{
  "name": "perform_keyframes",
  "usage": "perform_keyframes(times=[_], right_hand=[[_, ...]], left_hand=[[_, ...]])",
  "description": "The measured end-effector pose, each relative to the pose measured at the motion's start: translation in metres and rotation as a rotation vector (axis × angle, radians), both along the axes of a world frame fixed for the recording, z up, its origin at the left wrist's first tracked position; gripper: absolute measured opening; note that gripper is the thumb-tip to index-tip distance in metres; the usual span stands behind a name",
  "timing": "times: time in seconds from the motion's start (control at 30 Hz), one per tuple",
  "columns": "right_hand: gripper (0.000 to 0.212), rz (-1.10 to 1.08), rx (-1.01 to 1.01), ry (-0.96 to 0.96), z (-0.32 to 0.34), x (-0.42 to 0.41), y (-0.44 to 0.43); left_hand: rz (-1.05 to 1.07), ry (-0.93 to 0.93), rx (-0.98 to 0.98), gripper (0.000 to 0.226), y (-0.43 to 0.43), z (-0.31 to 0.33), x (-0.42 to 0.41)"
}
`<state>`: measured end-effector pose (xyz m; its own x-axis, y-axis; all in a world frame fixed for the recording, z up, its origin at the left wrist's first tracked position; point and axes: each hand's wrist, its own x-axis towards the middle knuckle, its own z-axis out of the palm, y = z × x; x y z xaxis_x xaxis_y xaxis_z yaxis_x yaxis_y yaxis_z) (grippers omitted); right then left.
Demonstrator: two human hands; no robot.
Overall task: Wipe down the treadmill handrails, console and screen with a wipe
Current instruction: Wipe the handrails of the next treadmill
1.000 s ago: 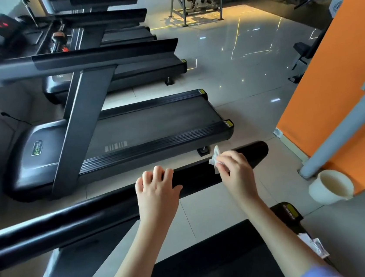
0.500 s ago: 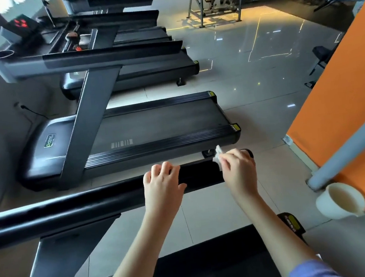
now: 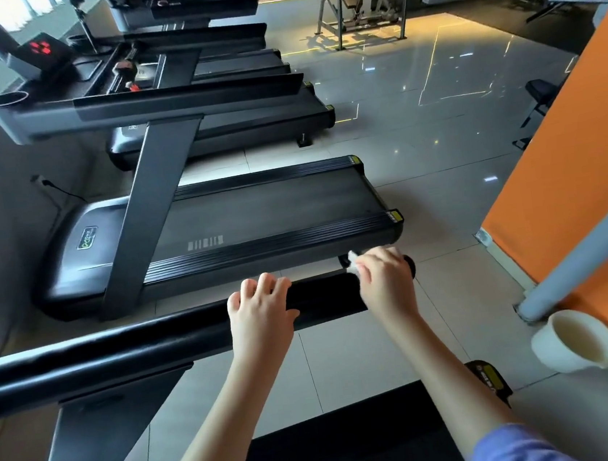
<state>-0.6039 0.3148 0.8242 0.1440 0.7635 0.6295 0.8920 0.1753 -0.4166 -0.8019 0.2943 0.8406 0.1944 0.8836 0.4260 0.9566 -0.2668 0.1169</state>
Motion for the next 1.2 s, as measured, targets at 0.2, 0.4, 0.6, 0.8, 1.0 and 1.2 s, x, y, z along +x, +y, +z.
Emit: perform_keyframes(times=[0.2, 0.4, 0.6, 0.8, 1.0, 1.2], right_hand=[[0.007, -0.097, -0.172, -0.02, 0.0, 0.036, 0.01], [0.025, -0.004, -0.019, -0.008, -0.006, 0.022, -0.005], [0.01, -0.211, -0.056, 0.142, -0.003, 0.057, 0.001], [0.015, -0.123, -0.029, 0.091, -0.019, 0.027, -0.03], [0.015, -0.292, 0.031, 0.248, -0.016, 0.021, -0.024], [0.013, -0.191, 0.039, 0.243, -0.026, 0.0, -0.038]], left_hand=[[-0.013, -0.025, 0.012, 0.052, 0.0, 0.0, -0.001], [-0.02, -0.026, 0.014, 0.052, 0.003, 0.0, -0.003], [-0.017, -0.012, 0.017, 0.053, 0.004, 0.0, -0.003], [-0.028, -0.009, 0.015, 0.052, 0.005, 0.0, -0.003], [-0.031, 0.008, 0.016, 0.05, 0.003, -0.001, -0.005], [-0.085, 0.027, 0.013, 0.049, 0.005, 0.001, -0.008]])
